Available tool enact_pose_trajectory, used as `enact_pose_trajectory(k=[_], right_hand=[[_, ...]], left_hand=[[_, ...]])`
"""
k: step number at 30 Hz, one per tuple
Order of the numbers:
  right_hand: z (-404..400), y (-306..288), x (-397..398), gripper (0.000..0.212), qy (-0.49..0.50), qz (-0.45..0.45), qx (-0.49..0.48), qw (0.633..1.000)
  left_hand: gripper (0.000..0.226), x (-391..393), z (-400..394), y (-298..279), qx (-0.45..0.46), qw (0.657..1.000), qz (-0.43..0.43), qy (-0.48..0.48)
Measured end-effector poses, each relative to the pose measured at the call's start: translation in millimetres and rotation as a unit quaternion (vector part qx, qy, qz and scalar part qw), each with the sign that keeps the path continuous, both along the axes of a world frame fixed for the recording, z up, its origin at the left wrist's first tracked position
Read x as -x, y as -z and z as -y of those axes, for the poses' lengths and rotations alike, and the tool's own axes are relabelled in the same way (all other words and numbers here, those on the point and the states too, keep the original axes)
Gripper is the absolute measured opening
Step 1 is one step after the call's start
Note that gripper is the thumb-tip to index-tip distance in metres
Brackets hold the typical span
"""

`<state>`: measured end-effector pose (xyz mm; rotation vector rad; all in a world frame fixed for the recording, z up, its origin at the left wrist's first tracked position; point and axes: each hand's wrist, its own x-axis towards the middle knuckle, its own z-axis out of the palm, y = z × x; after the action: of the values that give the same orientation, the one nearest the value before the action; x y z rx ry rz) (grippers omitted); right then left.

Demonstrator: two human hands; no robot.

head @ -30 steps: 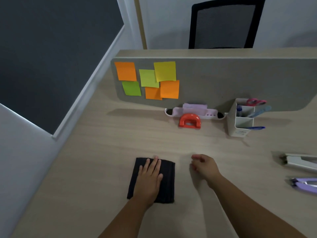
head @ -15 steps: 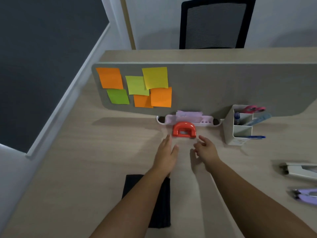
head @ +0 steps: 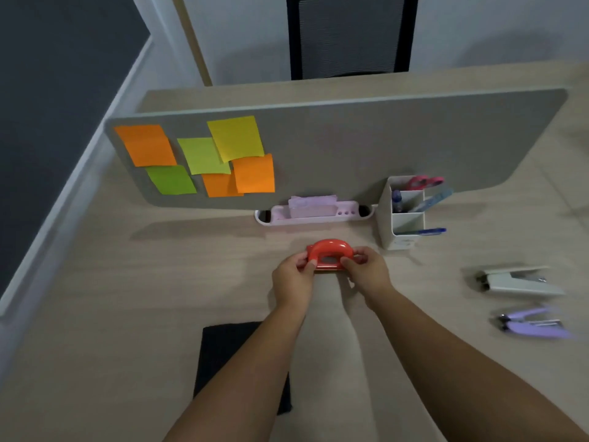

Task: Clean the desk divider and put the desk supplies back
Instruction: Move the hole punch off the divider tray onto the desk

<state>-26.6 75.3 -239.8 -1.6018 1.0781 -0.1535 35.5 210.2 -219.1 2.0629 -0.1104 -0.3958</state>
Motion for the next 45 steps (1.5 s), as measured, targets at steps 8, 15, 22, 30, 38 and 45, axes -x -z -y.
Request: enact_pose_trajectory(k=[8, 15, 22, 30, 38, 45], right_hand=[[30, -10, 114, 0.025, 0.143, -0.024, 0.098, 0.985], [70, -16, 223, 0.027, 0.177, -0.056, 0.122, 0.975], [91, -13, 296, 0.026, 0.179, -0.068, 0.140, 0.971], [125, -12, 314, 0.032, 0.134, -0.032, 0.138, 0.981], [134, -9, 287, 0.042, 0.123, 0.029, 0.091, 0.988], [145, -11, 273, 0.042, 0.142, 0.027, 0.080, 0.986]], left_hand=[[0.025, 91, 50, 15, 0.060, 0.993, -0.074, 0.073], [0.018, 166, 101, 10, 0.054, 0.976, -0.100, 0.185], [0.023, 230, 121, 13, 0.022, 0.965, -0.104, 0.240], [0.020, 250, 153, 17, 0.010, 0.974, -0.080, 0.211], [0.013, 230, 165, 20, 0.020, 0.990, -0.045, 0.133], [0.016, 215, 184, 18, 0.017, 0.989, -0.010, 0.144]])
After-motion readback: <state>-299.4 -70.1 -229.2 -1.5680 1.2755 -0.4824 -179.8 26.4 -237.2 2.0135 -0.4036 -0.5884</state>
